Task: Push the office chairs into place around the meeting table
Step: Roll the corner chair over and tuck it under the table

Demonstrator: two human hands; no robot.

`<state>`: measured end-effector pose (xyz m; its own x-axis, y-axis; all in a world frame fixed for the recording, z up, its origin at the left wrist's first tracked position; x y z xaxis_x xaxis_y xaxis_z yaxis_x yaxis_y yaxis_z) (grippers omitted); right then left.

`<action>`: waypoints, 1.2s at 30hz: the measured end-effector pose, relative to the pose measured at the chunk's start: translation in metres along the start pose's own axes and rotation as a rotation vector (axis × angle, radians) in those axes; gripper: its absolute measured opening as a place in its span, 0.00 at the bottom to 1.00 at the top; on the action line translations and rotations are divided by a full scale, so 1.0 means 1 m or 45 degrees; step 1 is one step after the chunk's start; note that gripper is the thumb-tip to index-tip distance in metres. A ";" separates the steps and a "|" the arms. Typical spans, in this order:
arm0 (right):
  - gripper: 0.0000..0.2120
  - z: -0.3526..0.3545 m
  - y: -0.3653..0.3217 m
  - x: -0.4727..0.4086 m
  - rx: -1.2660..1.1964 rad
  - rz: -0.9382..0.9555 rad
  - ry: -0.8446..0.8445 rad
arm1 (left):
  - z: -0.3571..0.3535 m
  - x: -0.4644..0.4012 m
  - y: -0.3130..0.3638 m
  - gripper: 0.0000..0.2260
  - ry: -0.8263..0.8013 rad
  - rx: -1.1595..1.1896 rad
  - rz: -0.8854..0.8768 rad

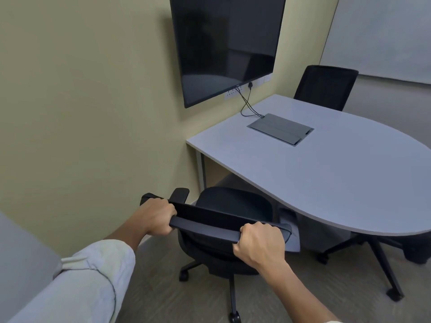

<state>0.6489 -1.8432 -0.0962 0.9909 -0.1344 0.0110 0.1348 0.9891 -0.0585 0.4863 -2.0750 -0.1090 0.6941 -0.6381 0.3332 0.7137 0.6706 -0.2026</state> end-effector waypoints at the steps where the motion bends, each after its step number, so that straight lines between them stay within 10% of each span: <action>1: 0.10 0.001 -0.001 -0.012 0.000 -0.016 -0.001 | 0.004 -0.012 -0.009 0.06 -0.004 -0.012 -0.015; 36: 0.09 0.004 -0.003 -0.323 0.070 -0.704 -0.036 | 0.102 -0.372 -0.196 0.07 0.176 -0.132 -0.570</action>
<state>0.3280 -1.8023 -0.0959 0.7722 -0.6332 0.0524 0.6333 0.7737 0.0159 0.0790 -1.9306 -0.0997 0.3173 -0.9046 0.2848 0.9461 0.2814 -0.1603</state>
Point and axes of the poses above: each hand's wrist, its own x-axis away from the middle knuckle, its own z-axis out of the back of the hand, y = z × x, the point moved 5 cm from there along -x, towards the middle knuckle, and after that the axes turned 7 degrees about -y, right-handed, at the moved point
